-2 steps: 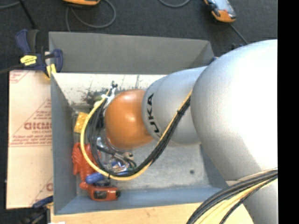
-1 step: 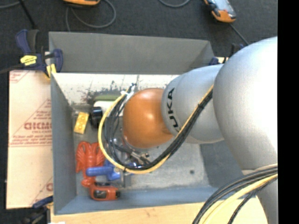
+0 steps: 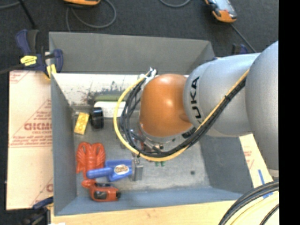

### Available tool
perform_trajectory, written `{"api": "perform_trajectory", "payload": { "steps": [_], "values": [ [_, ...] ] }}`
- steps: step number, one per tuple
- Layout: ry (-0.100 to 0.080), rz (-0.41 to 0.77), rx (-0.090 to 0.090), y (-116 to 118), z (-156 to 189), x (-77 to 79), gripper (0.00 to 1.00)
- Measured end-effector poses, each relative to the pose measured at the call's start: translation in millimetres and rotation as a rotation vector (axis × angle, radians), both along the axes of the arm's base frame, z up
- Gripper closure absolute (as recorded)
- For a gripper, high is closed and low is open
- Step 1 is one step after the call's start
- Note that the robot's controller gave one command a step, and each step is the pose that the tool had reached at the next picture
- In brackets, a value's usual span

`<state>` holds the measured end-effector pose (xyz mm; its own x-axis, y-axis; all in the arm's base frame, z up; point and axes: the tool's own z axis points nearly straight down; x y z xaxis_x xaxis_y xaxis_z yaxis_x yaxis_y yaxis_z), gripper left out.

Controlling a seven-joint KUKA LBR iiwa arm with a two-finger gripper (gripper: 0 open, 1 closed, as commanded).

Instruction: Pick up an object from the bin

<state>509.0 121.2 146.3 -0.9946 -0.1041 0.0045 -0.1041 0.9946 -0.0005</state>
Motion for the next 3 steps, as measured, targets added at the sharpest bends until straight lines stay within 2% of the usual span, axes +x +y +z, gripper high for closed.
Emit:
{"api": "perform_trajectory", "payload": {
  "steps": [1,2,3],
  "values": [
    [-0.011,0.001,0.002,3,35,5.7,0.00],
    [-0.008,0.183,0.000,24,-67,-13.7,1.00],
    [-0.008,0.182,0.001,24,-67,-13.7,1.00]
  ]
}}
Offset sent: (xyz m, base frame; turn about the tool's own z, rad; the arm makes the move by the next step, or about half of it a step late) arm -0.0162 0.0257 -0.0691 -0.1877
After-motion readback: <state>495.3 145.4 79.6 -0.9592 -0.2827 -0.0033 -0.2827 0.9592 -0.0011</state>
